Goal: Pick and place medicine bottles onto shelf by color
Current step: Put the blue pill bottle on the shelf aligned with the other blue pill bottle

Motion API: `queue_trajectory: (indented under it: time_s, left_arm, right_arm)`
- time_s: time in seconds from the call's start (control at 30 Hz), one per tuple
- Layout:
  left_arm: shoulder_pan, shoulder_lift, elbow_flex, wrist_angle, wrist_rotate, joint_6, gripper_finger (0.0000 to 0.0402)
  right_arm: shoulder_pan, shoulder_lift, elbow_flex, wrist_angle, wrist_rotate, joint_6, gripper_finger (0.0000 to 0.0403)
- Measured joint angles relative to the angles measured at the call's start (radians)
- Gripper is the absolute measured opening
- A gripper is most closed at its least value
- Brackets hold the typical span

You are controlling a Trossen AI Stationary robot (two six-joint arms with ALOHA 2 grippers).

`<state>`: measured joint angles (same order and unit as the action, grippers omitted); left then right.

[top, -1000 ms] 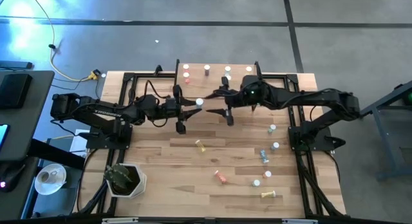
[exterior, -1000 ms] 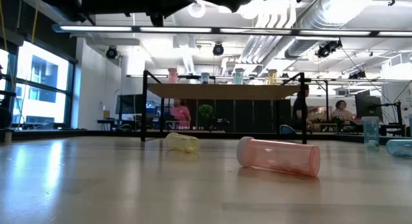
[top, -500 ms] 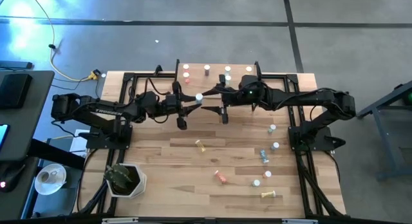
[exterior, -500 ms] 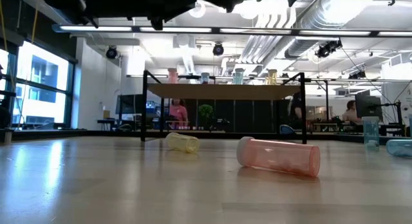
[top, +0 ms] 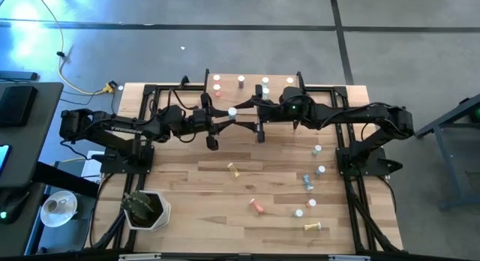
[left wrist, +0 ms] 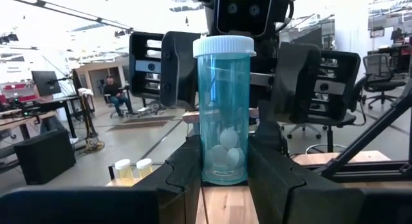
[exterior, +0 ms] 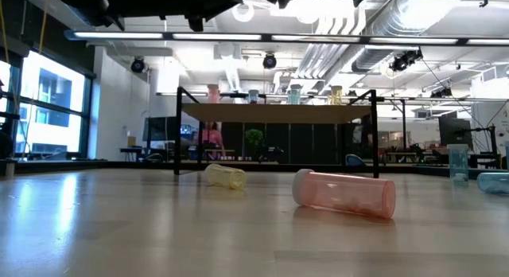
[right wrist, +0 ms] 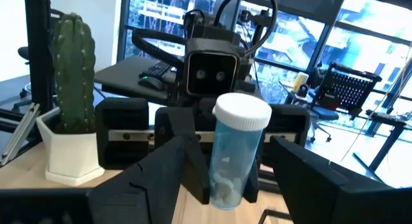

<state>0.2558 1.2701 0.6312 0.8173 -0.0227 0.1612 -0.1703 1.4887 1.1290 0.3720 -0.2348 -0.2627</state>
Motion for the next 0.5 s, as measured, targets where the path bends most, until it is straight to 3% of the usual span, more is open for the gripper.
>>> queue_trajectory:
  time_s: [0.5]
  left_arm:
    - [0.000,0.000,0.000,-0.003,0.008,0.000,0.0095]
  right_arm:
    - [0.000,0.052,0.000,0.060,0.000,-0.007,0.0221]
